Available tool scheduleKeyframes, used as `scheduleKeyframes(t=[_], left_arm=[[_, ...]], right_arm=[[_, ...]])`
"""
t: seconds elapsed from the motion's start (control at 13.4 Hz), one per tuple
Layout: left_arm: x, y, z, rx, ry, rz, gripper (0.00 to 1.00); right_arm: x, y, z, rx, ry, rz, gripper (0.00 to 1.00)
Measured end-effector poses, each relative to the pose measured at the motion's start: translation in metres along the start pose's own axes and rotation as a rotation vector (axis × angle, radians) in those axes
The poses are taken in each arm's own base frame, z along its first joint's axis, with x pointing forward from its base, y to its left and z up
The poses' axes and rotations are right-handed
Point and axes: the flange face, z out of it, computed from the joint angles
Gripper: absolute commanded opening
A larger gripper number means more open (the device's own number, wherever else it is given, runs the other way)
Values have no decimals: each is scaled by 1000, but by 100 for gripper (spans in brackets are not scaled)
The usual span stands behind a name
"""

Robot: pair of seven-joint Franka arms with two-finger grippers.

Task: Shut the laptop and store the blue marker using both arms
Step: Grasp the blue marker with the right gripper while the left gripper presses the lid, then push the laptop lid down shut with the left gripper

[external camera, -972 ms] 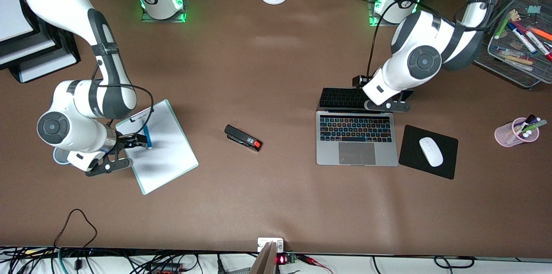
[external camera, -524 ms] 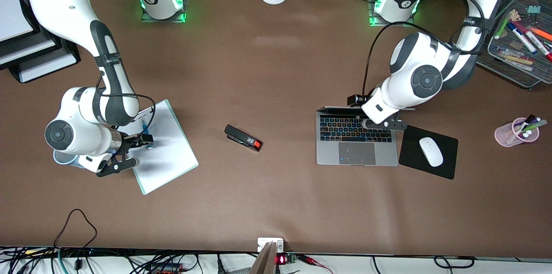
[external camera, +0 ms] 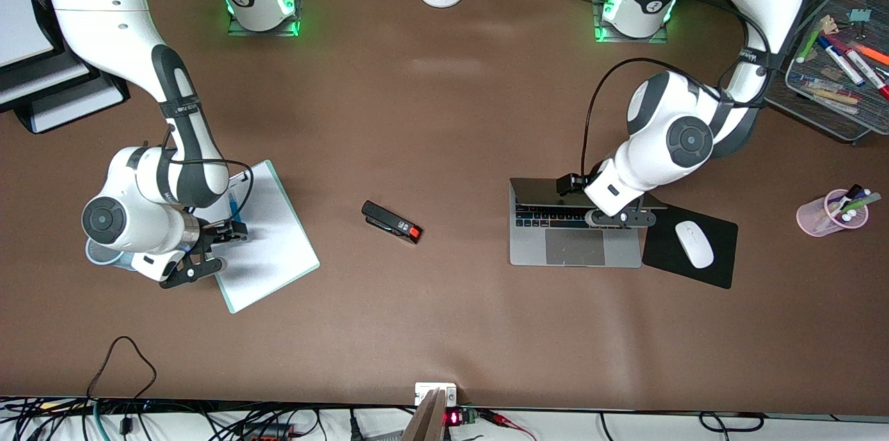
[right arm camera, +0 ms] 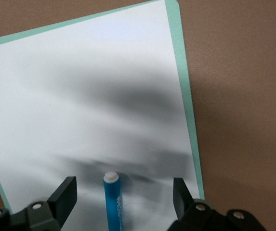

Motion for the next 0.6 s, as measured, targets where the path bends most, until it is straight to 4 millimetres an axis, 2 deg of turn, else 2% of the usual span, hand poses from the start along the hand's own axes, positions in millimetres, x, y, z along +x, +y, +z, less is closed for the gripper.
scheduleKeyframes(t=[0.3,0.6], left_arm=[[7,-2,17,-21,25,-6,100],[18,-12,36,-1,71,19,100]], right_arm=[[-1,0,3,2,-7,-1,86],[-8,-5,18,12,-41,-10,81]])
